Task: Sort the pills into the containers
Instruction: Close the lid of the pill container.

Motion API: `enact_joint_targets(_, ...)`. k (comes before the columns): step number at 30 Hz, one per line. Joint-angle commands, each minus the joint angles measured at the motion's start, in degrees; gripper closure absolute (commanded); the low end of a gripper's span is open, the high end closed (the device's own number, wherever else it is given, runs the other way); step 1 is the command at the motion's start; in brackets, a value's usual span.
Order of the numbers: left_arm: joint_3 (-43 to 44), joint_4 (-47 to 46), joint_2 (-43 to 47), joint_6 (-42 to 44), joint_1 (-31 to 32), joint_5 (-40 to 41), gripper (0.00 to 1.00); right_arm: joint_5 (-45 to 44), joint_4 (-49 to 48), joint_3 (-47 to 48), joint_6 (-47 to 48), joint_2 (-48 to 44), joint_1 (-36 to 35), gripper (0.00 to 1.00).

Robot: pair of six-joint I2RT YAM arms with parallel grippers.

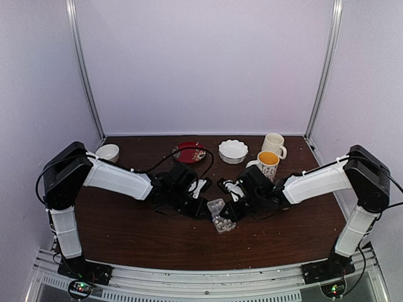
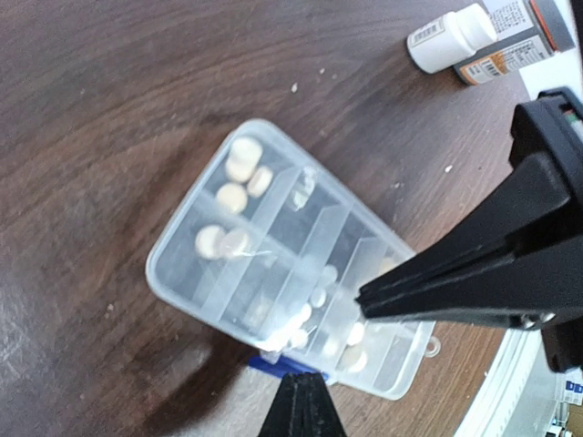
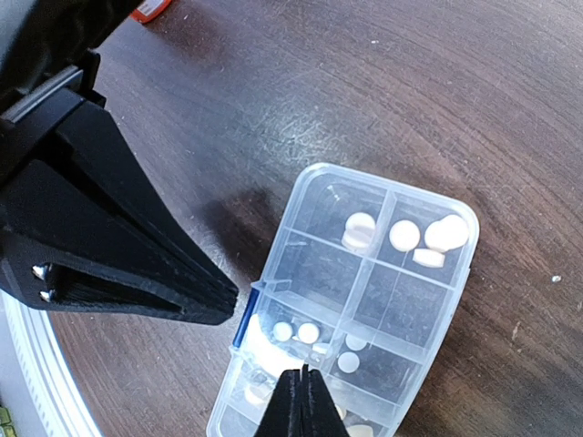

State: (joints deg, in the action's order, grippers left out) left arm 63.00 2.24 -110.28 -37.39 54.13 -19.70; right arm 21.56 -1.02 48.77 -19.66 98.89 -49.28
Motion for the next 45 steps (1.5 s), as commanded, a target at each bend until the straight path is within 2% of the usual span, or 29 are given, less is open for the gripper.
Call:
enact_joint_targets(1,-1.52,0.03,1.43,0.39,0.27,0.86,1.00,-2.14,4.63,0.17,0.59,1.38,-0.38,1.00)
enact_joint_targets(7,-0.43,1.90,-0.03,0.78,0.25,1.23,1.00,-3.23,6.17,0.61,0.98,1.16,-0.38,1.00)
enact_joint_targets(18,2.23,-1.87,-4.51,-0.95,0.27,-1.63,1.00,-3.39,5.88,0.34,0.44,1.58,-0.64,1.00)
enact_joint_targets(27,1.44,-10.39,-6.61,-3.93,0.30,-3.46,1.00,-5.14,5.90,-0.16,0.06,2.62,-1.41,1.00)
enact_joint_targets(35,1.66,-9.41,-6.54,-3.44,0.36,-3.06,1.00,-8.79,7.41,-0.90,0.38,-2.68,-1.44,1.00)
enact_joint_targets(40,1.86,-8.79,-6.24,-3.05,0.32,-2.95,1.00,-10.75,10.32,0.45,0.72,-7.22,-1.44,0.92)
enact_joint_targets(45,1.78,-8.84,-6.14,-2.99,0.35,-2.78,1.00,-14.30,11.65,0.40,0.66,-10.94,-1.15,0.73)
